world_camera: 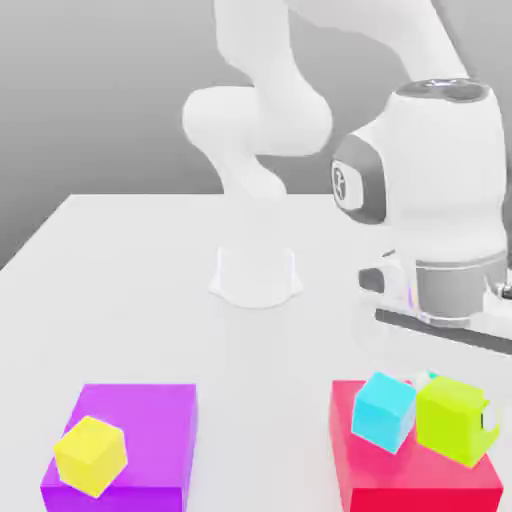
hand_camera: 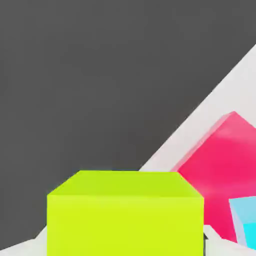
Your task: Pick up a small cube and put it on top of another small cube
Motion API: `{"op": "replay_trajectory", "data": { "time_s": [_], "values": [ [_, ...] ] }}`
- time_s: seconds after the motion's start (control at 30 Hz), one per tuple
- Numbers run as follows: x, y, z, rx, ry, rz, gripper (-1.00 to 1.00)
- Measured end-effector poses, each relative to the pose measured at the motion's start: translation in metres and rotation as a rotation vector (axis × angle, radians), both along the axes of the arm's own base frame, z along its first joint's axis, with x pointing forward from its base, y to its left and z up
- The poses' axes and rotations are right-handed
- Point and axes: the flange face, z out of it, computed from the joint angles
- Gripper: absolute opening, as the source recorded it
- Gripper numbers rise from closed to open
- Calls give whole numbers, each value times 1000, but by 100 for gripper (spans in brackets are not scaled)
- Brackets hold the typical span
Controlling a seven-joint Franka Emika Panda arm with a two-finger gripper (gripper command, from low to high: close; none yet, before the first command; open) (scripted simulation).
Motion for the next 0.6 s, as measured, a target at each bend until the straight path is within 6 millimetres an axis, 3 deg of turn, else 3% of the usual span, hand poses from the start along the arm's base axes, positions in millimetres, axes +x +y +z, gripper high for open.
{"op": "replay_trajectory", "data": {
  "time_s": [0.1,0.27,0.33,0.6],
  "values": [
    [-99,65,-8,-38,62,24,-100],
    [-172,49,-27,-111,115,-167,-100],
    [-181,39,-35,-128,119,-221,-100],
    [-178,35,-76,-136,114,-250,-100]
  ]
}}
